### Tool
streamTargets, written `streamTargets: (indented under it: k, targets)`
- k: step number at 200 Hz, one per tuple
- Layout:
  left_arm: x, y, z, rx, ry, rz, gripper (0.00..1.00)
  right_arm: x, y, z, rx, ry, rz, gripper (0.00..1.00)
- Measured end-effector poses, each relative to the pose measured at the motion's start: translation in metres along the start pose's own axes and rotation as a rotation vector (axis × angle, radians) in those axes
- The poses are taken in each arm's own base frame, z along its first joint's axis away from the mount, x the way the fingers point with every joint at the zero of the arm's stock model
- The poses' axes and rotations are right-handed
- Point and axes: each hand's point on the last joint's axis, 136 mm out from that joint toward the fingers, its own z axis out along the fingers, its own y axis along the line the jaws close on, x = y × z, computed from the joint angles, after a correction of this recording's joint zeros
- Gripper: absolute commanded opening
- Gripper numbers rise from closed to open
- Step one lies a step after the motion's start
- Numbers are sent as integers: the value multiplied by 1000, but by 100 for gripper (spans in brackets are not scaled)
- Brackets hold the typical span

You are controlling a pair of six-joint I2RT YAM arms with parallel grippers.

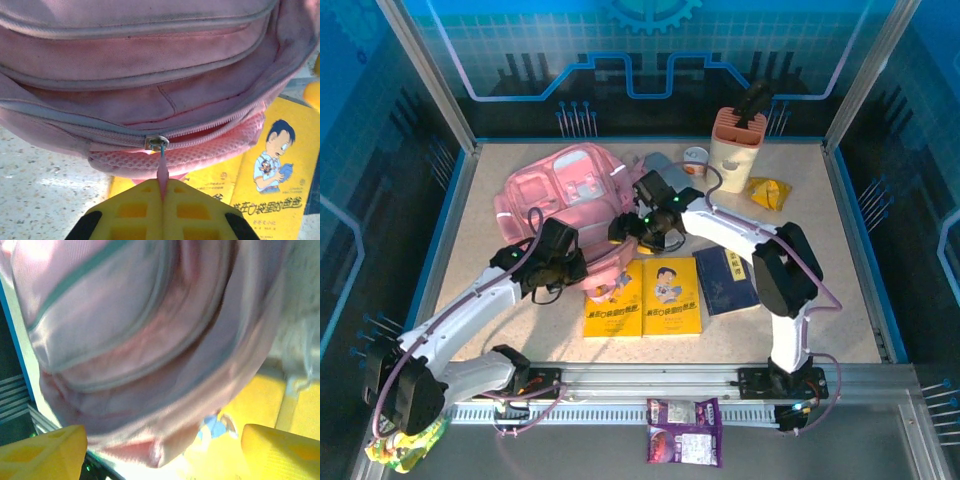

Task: Pack the student bag

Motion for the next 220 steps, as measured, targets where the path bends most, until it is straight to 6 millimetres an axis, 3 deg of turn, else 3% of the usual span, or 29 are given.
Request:
streamTargets:
  k: [32, 62, 99, 133, 158, 220]
  targets:
    - [3, -13, 3, 34, 18, 20, 0, 30, 9, 12, -4, 42, 21, 83]
    - [5, -15, 4, 37, 22, 28, 0, 28, 13, 29, -5, 39, 67, 77]
    - [4, -15, 4, 37, 21, 28, 0, 13, 13, 43, 32, 17, 75, 50]
    - [3, -14, 4, 31, 15, 31, 0, 5, 11, 48, 64, 4, 50, 12]
    - [2, -14, 3, 36, 4, 31, 0, 0, 15, 46, 68, -12, 11, 0]
    - [-6, 8, -9, 17, -67, -9, 0, -18, 33, 33, 49, -51, -82, 0]
